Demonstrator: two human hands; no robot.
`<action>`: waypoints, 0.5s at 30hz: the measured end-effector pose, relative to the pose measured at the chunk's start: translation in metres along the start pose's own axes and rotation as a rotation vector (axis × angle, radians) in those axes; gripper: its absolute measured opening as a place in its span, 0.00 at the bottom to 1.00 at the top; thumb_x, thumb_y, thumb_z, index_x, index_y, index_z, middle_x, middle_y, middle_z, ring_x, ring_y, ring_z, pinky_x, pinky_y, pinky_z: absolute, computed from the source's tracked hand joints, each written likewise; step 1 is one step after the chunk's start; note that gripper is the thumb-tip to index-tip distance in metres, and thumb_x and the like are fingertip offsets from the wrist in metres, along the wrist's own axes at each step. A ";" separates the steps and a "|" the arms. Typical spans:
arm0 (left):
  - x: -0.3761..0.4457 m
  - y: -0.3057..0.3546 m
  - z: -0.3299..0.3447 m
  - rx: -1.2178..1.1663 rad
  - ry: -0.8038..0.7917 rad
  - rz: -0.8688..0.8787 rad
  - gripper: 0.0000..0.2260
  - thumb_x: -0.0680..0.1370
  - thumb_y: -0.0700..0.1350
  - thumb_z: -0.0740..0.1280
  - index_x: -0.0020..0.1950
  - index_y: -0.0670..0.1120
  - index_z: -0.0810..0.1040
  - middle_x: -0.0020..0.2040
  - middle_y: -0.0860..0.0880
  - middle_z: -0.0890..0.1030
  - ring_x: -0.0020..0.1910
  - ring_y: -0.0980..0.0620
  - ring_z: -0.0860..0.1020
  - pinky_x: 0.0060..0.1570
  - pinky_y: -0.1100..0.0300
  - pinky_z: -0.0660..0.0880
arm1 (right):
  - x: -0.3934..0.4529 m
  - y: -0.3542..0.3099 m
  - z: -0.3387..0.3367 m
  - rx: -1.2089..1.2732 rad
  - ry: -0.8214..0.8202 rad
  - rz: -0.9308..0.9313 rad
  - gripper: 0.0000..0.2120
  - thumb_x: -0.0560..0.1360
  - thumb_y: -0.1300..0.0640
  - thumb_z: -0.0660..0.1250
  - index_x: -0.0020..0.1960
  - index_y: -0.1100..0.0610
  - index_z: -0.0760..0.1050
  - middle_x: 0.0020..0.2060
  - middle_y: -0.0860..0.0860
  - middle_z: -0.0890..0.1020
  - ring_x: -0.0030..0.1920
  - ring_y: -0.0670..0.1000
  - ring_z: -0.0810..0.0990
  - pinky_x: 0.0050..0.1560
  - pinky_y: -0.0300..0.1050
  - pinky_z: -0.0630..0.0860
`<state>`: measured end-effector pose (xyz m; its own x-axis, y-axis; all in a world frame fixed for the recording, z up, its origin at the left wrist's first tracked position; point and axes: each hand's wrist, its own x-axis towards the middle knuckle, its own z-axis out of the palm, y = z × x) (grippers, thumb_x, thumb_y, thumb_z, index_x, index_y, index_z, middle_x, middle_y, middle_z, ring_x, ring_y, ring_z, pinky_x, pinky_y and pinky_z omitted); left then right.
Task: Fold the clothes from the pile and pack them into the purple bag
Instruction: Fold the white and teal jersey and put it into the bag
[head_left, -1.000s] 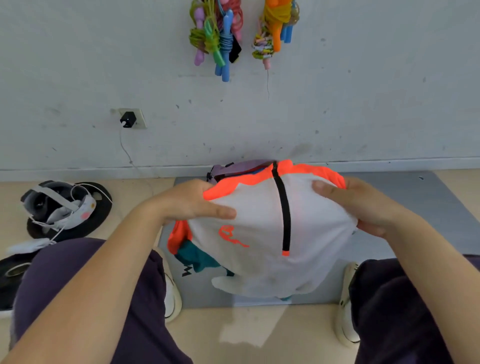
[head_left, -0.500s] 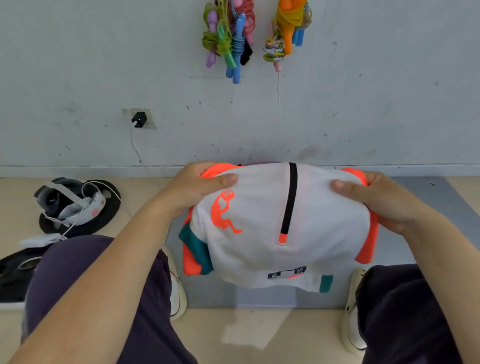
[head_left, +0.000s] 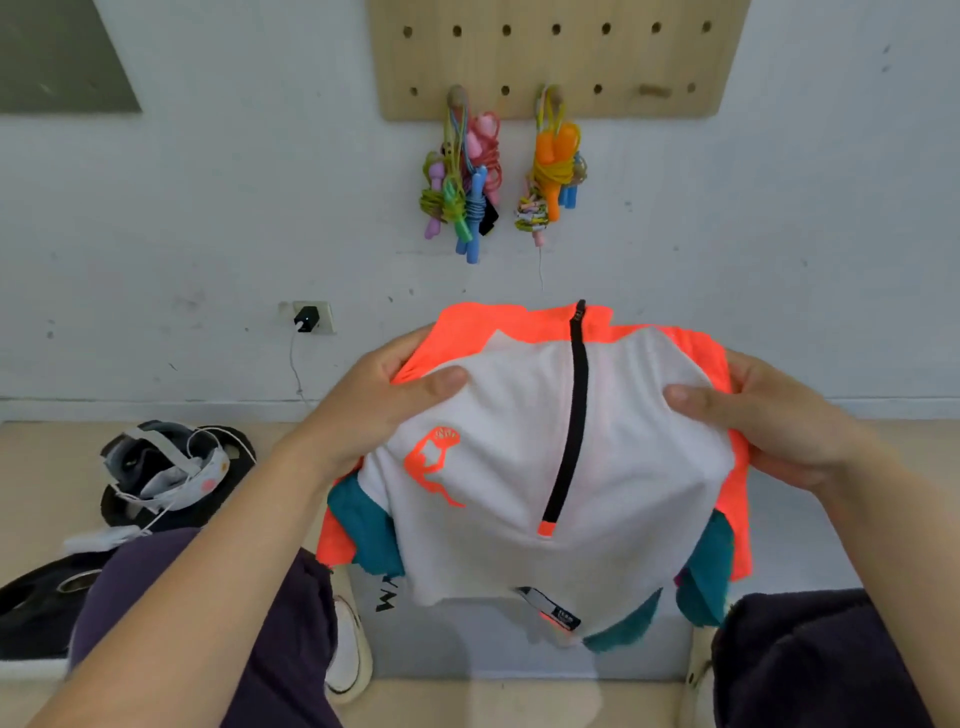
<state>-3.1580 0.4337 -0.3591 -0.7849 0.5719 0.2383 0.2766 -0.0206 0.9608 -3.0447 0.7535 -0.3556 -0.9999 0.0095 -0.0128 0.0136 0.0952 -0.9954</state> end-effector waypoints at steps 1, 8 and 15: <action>0.001 0.014 0.000 -0.023 0.005 0.037 0.15 0.73 0.50 0.72 0.58 0.63 0.81 0.59 0.57 0.83 0.58 0.58 0.81 0.49 0.69 0.76 | -0.003 -0.014 0.001 0.015 -0.003 -0.048 0.22 0.66 0.58 0.75 0.60 0.55 0.79 0.53 0.54 0.85 0.51 0.53 0.85 0.42 0.44 0.81; 0.038 0.016 -0.016 -0.024 -0.029 -0.134 0.15 0.71 0.49 0.75 0.58 0.55 0.83 0.55 0.50 0.85 0.54 0.50 0.83 0.49 0.60 0.80 | 0.026 -0.039 -0.006 0.107 0.034 -0.122 0.12 0.72 0.52 0.70 0.56 0.49 0.82 0.55 0.53 0.84 0.52 0.52 0.84 0.42 0.42 0.81; 0.077 -0.249 -0.004 0.440 -0.012 -0.631 0.14 0.74 0.43 0.75 0.59 0.44 0.81 0.58 0.45 0.83 0.56 0.49 0.80 0.59 0.54 0.75 | 0.126 0.203 -0.022 -0.496 0.152 0.356 0.13 0.75 0.59 0.71 0.59 0.57 0.79 0.54 0.58 0.83 0.51 0.55 0.82 0.54 0.49 0.77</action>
<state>-3.2893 0.4795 -0.5797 -0.8618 0.3761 -0.3405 -0.0244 0.6396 0.7683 -3.1674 0.7963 -0.5573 -0.9215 0.2632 -0.2855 0.3842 0.5104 -0.7694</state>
